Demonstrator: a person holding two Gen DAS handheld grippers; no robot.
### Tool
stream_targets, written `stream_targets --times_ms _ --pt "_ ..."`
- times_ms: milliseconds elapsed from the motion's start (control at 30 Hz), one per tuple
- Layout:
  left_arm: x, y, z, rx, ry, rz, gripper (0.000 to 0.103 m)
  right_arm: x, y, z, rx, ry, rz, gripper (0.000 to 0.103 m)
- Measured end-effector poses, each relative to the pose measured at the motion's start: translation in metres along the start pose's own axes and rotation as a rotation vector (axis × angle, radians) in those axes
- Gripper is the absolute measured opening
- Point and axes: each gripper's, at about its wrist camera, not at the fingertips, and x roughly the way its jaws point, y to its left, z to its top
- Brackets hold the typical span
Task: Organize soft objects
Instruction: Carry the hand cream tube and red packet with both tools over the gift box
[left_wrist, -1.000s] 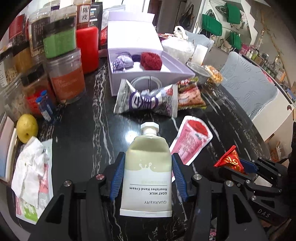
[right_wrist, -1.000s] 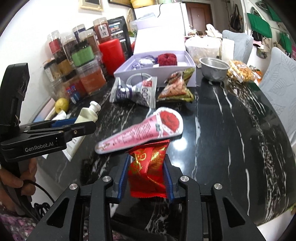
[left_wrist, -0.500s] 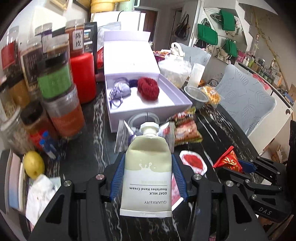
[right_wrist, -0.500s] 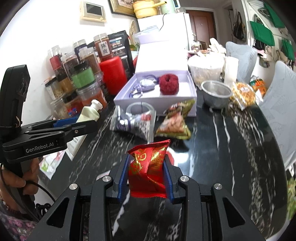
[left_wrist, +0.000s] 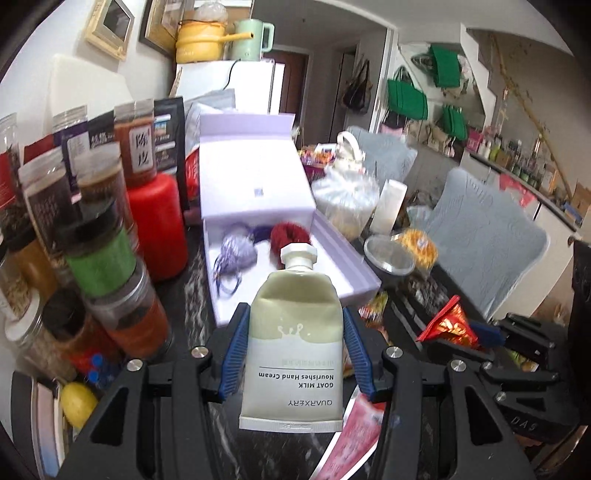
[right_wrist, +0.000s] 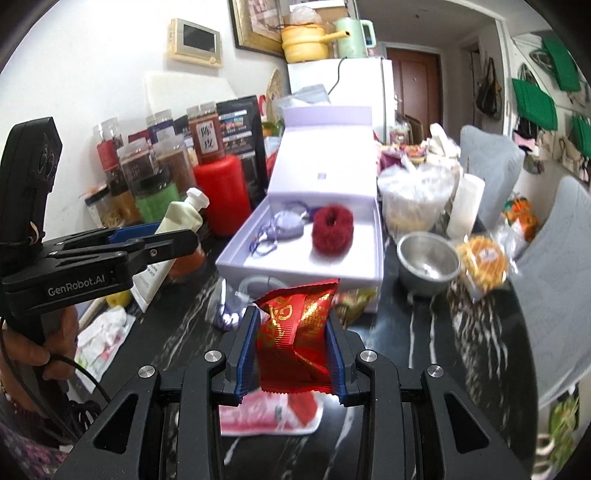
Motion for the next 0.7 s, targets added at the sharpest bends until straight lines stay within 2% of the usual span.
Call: stream_targets --times_ms 200,700 --pt "0.006 -0.004 0.027 -0.008 -0.061 -0.026 0.050 0.000 -0.008 0.029 -0.037 -0.048 -0.010 0.033" --pt "0.030 -0.007 0.092 0.042 -0.149 -0.018 0.050 0.028 -0.030 0.092 -0.081 -0.116 0.007 0.033"
